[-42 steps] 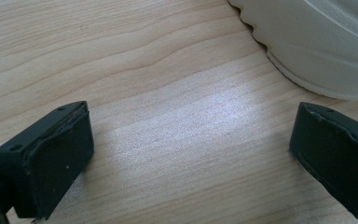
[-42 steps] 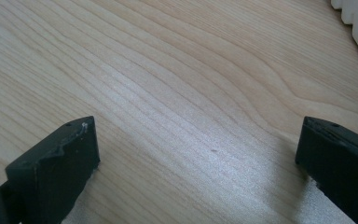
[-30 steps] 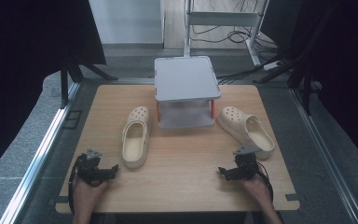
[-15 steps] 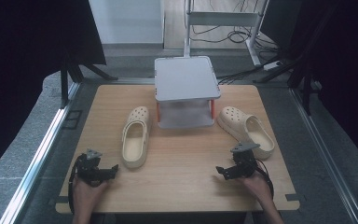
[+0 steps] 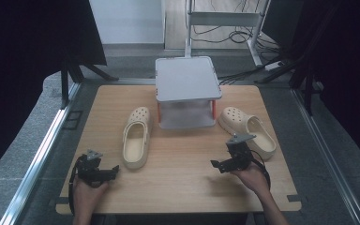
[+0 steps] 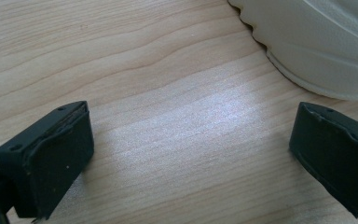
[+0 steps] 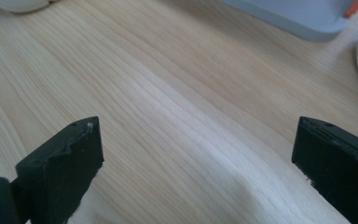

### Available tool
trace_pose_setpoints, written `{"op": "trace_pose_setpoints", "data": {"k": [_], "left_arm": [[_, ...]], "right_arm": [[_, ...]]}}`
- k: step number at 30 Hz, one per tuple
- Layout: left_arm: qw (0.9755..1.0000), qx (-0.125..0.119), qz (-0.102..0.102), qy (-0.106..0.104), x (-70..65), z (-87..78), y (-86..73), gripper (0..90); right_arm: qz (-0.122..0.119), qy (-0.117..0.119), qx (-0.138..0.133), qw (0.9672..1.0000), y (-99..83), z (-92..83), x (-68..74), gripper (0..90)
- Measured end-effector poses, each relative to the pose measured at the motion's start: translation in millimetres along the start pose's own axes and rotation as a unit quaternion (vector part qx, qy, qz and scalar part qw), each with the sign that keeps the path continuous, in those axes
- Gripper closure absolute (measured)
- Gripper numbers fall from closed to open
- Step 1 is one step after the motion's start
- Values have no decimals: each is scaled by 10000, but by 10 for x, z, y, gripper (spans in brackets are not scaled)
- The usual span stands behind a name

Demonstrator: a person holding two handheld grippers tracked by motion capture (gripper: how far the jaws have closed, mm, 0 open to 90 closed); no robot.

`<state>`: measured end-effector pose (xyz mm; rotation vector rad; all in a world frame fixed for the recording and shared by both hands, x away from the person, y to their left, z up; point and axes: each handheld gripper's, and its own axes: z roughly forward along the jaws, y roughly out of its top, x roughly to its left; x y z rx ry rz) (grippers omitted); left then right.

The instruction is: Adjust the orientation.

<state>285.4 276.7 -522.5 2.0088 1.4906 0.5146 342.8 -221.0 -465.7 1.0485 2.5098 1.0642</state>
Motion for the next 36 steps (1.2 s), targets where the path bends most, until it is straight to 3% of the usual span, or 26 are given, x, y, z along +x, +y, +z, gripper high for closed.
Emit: {"op": "trace_pose_setpoints", "data": {"k": [16, 27, 36], "left_arm": [[10000, 1, 1, -1, 0, 0, 0, 0], [10000, 9, 14, 1, 2, -1, 0, 0], [10000, 2, 48, -10, 3, 0, 0, 0]], "right_arm": [[-160, 395, 16, 9991, 511, 220, 190, 42], [-194, 620, 62, 9979, 872, 482, 342, 46], [-257, 650, 117, 9975, 1166, 721, 515, 91]]}}
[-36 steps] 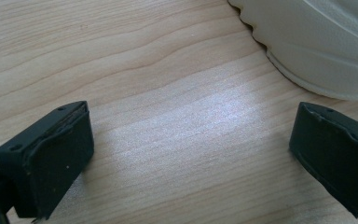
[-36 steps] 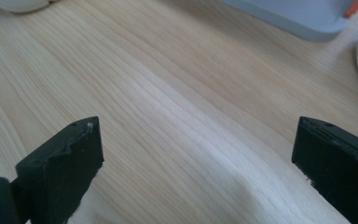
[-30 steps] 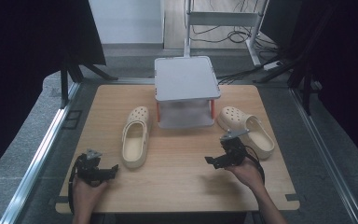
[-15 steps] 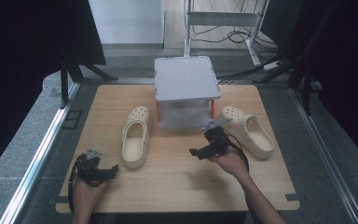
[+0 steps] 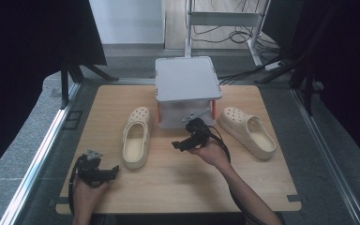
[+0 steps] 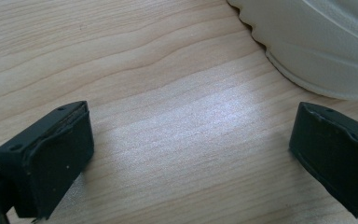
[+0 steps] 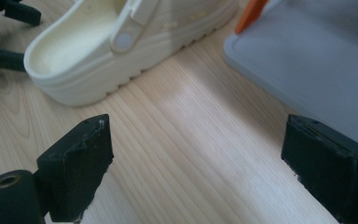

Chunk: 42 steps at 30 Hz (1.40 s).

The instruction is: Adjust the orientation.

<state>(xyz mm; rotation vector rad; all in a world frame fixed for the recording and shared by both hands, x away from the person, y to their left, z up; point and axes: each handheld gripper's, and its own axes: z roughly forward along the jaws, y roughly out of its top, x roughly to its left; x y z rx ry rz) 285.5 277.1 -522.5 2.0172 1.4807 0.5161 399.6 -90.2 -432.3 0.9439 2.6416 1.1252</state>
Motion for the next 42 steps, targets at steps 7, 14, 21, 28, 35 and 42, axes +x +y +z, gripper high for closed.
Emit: {"op": "trace_pose_setpoints", "data": {"k": [7, 14, 21, 28, 35, 42], "left_arm": [[10000, -4, 3, -6, -2, 1, 0, 0], [10000, -13, -10, -19, -6, 2, -1, 0], [10000, -11, 1, -31, -7, 2, -1, 0], [10000, 0, 23, -42, -7, 0, 0, 0], [10000, -2, 35, -42, -7, 1, 0, 0], [10000, -6, 27, -55, -11, 2, -1, 0]], "right_arm": [[-12, 109, 33, 9999, 223, 230, 112, 125], [-11, 128, 102, 9999, 438, 475, 187, 135], [7, 136, 121, 9998, 629, 688, 249, 161], [95, 55, 211, 9997, 753, 909, 303, 207], [207, -202, 351, 9990, 835, 1151, 365, 307], [348, -705, 493, 9957, 916, 1299, 417, 433]]}}
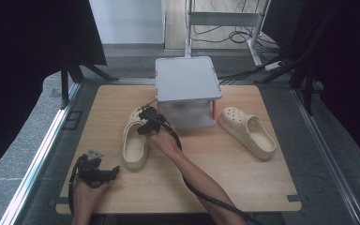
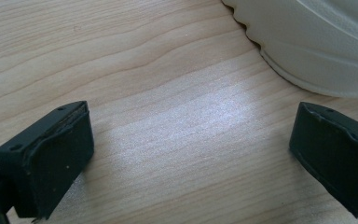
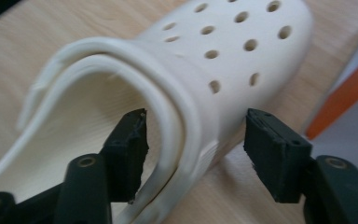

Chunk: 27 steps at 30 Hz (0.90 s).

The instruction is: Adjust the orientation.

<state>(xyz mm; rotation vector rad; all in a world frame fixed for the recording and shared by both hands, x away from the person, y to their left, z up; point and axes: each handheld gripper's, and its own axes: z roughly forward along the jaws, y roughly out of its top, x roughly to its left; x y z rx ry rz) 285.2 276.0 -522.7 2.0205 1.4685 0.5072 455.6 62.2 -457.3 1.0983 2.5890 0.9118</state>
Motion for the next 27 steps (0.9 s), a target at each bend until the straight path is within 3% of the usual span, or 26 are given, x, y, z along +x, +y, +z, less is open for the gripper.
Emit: {"op": "trace_pose_setpoints", "data": {"k": [3, 7, 10, 16, 27], "left_arm": [[10000, -4, 10, 8, 0, 0, 1, 0], [10000, -4, 12, 2, -1, 1, 1, 0], [10000, -4, 18, -12, 0, 1, 1, 0], [10000, 16, 34, -8, 2, -1, 2, 0], [10000, 11, 49, -16, 4, -1, 2, 0]], "right_arm": [[47, -129, 50, 9999, 26, -24, 16, 521], [-103, -491, 70, 9987, 56, -102, 32, 702], [-217, -568, 168, 9980, 49, -142, 10, 742], [-333, -366, 270, 9984, 40, -256, 20, 751], [-954, 200, 292, 9948, -6, -702, 165, 752]]}}
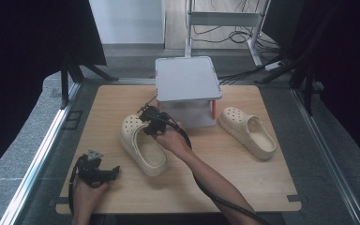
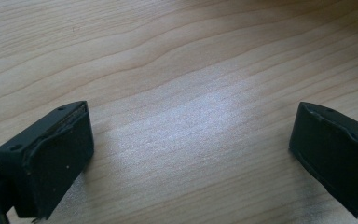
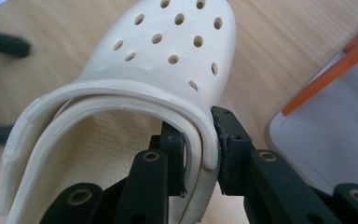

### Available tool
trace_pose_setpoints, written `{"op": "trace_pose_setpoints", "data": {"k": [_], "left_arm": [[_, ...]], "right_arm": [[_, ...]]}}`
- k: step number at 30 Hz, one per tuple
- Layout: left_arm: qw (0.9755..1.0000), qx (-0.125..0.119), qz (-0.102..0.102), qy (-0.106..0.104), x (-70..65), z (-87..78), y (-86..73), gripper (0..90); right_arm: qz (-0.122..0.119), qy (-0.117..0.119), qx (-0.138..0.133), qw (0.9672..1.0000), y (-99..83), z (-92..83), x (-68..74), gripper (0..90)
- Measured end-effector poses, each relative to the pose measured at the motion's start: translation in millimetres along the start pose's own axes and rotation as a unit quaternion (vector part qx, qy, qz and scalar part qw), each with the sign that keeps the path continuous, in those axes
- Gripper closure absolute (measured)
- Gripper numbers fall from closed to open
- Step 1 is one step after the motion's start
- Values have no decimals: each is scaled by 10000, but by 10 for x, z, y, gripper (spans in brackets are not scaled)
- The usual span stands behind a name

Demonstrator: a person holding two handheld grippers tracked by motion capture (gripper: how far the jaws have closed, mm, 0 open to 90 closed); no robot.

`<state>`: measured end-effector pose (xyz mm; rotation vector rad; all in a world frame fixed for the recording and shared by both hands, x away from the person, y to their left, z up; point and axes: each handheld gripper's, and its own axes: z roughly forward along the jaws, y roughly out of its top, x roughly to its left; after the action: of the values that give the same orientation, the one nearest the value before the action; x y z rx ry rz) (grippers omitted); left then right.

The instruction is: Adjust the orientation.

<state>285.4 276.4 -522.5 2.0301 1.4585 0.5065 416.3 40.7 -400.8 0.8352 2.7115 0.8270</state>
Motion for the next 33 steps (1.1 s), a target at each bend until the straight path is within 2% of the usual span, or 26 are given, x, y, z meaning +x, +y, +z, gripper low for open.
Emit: {"op": "trace_pose_setpoints", "data": {"k": [5, 9, 15, 21, 26, 33], "left_arm": [[10000, -7, -13, 1, -2, 1, -1, 0], [10000, -3, -3, 1, 0, 0, 0, 0], [10000, -4, -4, 1, 0, 0, 0, 0], [10000, 1, -2, -1, 0, 0, 1, 0], [10000, -1, -21, -2, -3, 0, 0, 0], [10000, 1, -16, 1, -3, 0, 0, 0]], "right_arm": [[-106, 287, -69, 9995, -98, -211, 22, 751], [-210, 421, -149, 9988, -221, -367, 18, 751], [-277, 450, -232, 9983, -441, -574, 8, 750], [-384, 472, -315, 9976, -738, -784, 21, 750], [-429, 558, -263, 9972, -1018, -864, 24, 749], [-393, 580, -239, 9973, -1426, -856, 80, 747]]}}
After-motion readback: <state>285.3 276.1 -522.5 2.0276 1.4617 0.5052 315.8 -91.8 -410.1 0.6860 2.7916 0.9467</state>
